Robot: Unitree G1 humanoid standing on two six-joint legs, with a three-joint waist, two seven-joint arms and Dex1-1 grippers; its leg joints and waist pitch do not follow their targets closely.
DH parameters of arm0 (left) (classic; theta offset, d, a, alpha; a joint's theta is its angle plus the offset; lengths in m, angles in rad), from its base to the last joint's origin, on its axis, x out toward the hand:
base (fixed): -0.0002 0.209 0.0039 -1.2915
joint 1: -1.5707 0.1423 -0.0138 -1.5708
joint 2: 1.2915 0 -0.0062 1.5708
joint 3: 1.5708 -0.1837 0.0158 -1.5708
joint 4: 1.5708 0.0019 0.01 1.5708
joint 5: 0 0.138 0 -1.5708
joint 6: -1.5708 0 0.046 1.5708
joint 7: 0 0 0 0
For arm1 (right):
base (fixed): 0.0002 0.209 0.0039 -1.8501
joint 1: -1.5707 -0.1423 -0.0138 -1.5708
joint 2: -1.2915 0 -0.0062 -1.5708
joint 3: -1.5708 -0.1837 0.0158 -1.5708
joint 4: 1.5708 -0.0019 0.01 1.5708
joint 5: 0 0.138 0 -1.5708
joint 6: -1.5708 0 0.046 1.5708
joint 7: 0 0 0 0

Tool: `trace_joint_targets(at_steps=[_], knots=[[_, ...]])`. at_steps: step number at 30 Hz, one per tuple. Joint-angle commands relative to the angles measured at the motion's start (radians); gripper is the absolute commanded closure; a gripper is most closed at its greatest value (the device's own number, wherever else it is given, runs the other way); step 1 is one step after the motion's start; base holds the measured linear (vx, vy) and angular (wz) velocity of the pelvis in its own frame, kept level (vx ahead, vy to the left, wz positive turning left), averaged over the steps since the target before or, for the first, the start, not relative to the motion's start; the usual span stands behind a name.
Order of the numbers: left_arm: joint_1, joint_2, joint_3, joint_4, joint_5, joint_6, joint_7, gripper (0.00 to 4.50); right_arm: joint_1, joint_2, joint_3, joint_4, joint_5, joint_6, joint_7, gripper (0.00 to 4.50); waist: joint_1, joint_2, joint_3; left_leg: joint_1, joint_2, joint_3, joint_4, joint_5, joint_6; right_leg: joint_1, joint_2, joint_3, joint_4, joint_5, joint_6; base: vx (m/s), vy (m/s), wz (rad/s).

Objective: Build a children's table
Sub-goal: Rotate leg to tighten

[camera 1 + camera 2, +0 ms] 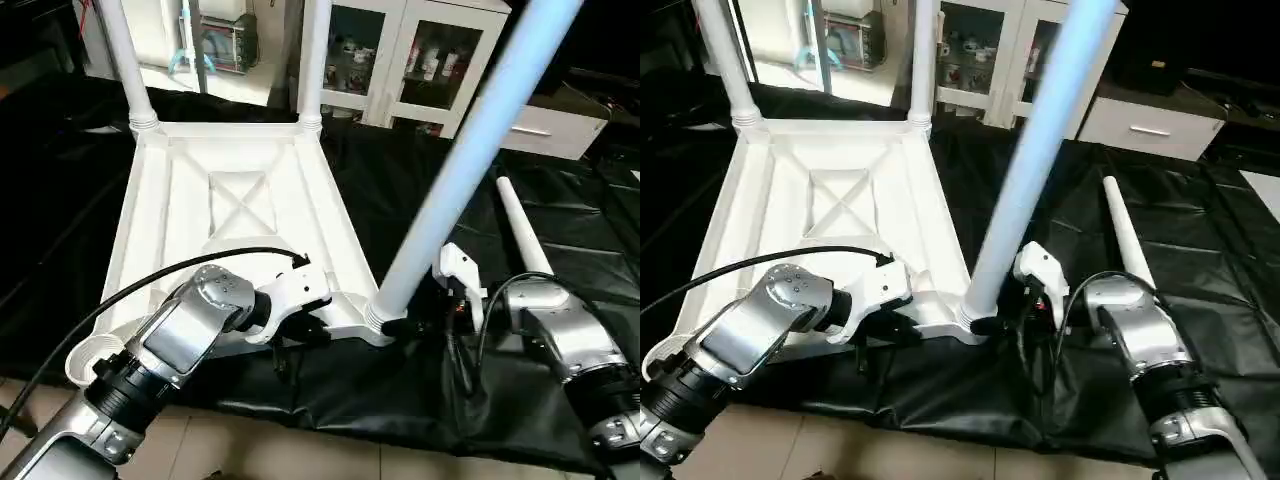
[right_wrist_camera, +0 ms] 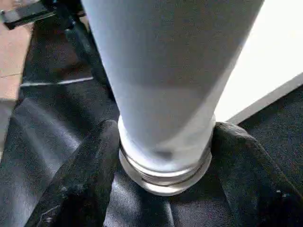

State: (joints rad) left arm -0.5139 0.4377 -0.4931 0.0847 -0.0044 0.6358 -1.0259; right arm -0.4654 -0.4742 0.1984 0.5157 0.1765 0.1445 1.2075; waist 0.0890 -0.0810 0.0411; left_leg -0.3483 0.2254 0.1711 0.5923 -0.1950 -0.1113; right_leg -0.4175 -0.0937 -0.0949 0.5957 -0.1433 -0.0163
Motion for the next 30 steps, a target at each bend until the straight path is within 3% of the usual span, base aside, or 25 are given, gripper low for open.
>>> trace_joint_targets(at_steps=[1, 3, 4, 5, 6, 8, 11, 12, 15, 19, 26, 28, 30], knots=[[-0.003, -0.054, -0.009, 0.017, -0.006, 0.006, 0.032, 4.50, -0.005, 0.028, -0.009, 0.047, -0.055, 0.008, -0.131, 1.79, -0.004, 0.004, -0.053, -0.005, 0.003, 0.010, -0.071, -0.206, 0.022, 0.053, -0.041, 0.041, -0.069, -0.342, -0.158, 0.000, 0.000, 0.00], [-0.022, -0.106, 0.025, 0.067, 0.004, 0.023, 0.114, 4.50, -0.010, 0.062, -0.022, 0.088, -0.079, 0.052, -0.249, 1.80, -0.009, 0.002, -0.055, -0.008, 0.003, 0.004, -0.073, -0.233, 0.009, 0.058, -0.043, 0.037, -0.072, -0.396, -0.132, 0.000, 0.000, 0.00], [-0.036, -0.139, 0.046, 0.101, 0.012, 0.037, 0.168, 4.50, -0.012, 0.086, -0.034, 0.108, -0.085, 0.081, -0.316, 1.80, -0.016, 0.003, -0.050, -0.003, 0.000, 0.007, -0.072, -0.264, 0.005, 0.048, -0.038, 0.037, -0.082, -0.442, -0.116, 0.000, 0.000, 0.00], [-0.066, -0.201, 0.089, 0.170, 0.027, 0.056, 0.279, 4.50, -0.020, 0.143, -0.074, 0.140, -0.076, 0.128, -0.452, 1.81, -0.018, 0.003, -0.051, 0.002, 0.000, 0.004, -0.071, -0.281, 0.000, 0.044, -0.039, 0.035, -0.086, -0.467, -0.109, 0.000, 0.000, 0.00], [-0.083, -0.230, 0.111, 0.206, 0.035, 0.058, 0.334, 4.50, -0.025, 0.174, -0.096, 0.154, -0.071, 0.145, -0.523, 1.81, -0.027, 0.003, -0.052, -0.001, -0.005, 0.001, -0.069, -0.300, -0.011, 0.045, -0.040, 0.030, -0.091, -0.519, -0.088, -0.053, 0.009, -0.02], [-0.101, -0.257, 0.130, 0.238, 0.037, 0.050, 0.380, 4.50, -0.033, 0.209, -0.124, 0.165, -0.062, 0.165, -0.606, 1.81, -0.037, -0.001, -0.057, -0.007, -0.006, -0.009, -0.068, -0.323, -0.014, 0.052, -0.046, 0.019, -0.099, -0.581, -0.047, -0.053, 0.016, -0.10], [-0.151, -0.336, 0.175, 0.319, 0.035, 0.013, 0.500, 4.50, -0.056, 0.325, -0.201, 0.201, -0.037, 0.161, -0.855, 1.81, -0.050, 0.004, -0.052, 0.004, -0.015, -0.006, -0.061, -0.356, -0.002, 0.030, -0.041, 0.012, -0.118, -0.632, -0.020, 0.000, 0.000, 0.00], [-0.173, -0.372, 0.186, 0.352, 0.039, -0.011, 0.542, 4.50, -0.064, 0.388, -0.228, 0.218, -0.027, 0.139, -0.952, 1.81, -0.053, 0.005, -0.058, -0.002, -0.015, -0.011, -0.062, -0.349, -0.008, 0.041, -0.044, 0.006, -0.117, -0.631, -0.008, 0.000, 0.000, 0.00], [-0.193, -0.402, 0.190, 0.375, 0.049, -0.030, 0.564, 4.50, -0.064, 0.442, -0.215, 0.224, -0.049, 0.119, -1.003, 1.81, -0.057, 0.012, -0.060, -0.007, -0.006, -0.016, -0.074, -0.336, 0.002, 0.047, -0.045, 0.007, -0.113, -0.529, -0.028, 0.000, 0.000, 0.00], [-0.207, -0.409, 0.190, 0.393, 0.056, -0.052, 0.569, 4.50, -0.065, 0.473, -0.199, 0.221, -0.071, 0.088, -1.028, 1.81, -0.053, 0.010, -0.059, -0.006, -0.005, -0.011, -0.077, -0.326, 0.006, 0.045, -0.043, 0.017, -0.100, -0.449, -0.065, 0.000, 0.000, 0.00], [-0.211, -0.389, 0.192, 0.440, 0.063, -0.107, 0.567, 4.50, -0.076, 0.442, -0.202, 0.198, -0.097, 0.019, -1.043, 1.81, -0.043, 0.007, -0.061, -0.007, -0.008, -0.003, -0.076, -0.270, 0.022, 0.049, -0.044, 0.028, -0.093, -0.411, -0.078, 0.000, 0.000, 0.00], [-0.216, -0.388, 0.193, 0.457, 0.067, -0.141, 0.561, 4.50, -0.051, 0.427, -0.216, 0.138, -0.077, -0.004, -1.001, 1.25, -0.038, 0.006, -0.060, -0.007, -0.006, 0.000, -0.077, -0.241, 0.032, 0.048, -0.042, 0.030, -0.090, -0.381, -0.086, 0.000, 0.000, 0.00], [-0.222, -0.388, 0.195, 0.470, 0.069, -0.161, 0.557, 4.50, -0.032, 0.416, -0.221, 0.091, -0.073, -0.002, -0.991, 1.09, -0.030, 0.006, -0.061, -0.008, -0.006, 0.002, -0.076, -0.216, 0.038, 0.050, -0.042, 0.033, -0.086, -0.352, -0.095, 0.000, 0.000, 0.00]])
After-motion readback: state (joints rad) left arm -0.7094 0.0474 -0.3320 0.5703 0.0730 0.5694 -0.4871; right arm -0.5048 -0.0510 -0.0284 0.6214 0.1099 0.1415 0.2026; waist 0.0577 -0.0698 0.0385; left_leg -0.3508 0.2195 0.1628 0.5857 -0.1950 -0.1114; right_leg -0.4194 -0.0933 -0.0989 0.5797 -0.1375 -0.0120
